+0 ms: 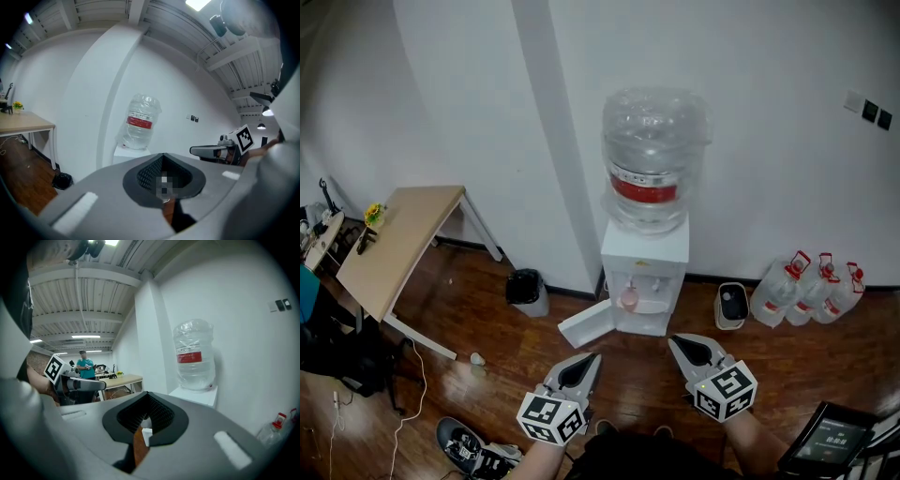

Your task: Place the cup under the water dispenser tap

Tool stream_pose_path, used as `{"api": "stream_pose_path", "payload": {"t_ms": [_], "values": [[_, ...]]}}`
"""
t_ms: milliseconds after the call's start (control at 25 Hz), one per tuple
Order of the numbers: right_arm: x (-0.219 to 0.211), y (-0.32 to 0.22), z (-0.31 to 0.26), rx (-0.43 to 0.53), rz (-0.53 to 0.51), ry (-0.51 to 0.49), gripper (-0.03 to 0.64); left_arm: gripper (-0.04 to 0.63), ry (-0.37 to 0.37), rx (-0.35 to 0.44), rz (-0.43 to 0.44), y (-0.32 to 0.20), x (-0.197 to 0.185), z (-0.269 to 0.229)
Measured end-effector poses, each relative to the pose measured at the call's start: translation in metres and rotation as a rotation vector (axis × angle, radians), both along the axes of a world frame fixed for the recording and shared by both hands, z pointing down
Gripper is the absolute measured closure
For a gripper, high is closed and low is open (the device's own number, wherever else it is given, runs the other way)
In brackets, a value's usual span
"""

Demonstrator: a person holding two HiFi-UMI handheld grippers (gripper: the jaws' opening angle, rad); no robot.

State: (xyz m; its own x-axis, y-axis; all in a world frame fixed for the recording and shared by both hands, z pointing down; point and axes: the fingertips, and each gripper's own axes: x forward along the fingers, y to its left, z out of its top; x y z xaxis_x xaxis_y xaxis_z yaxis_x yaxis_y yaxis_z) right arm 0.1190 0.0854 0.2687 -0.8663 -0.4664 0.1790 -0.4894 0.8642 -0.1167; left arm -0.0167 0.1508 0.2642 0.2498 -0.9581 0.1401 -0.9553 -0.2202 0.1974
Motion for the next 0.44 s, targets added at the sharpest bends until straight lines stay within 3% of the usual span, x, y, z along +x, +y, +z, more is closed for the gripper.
{"api": "stream_pose_path", "payload": {"t_ms": [440], "values": [[-0.0076,-0.0052,0.0037,0.006,0.015,0.008,0.617,0.465,0.017,-0.01,0.025,-0.0001,0.0038,0.005]]}}
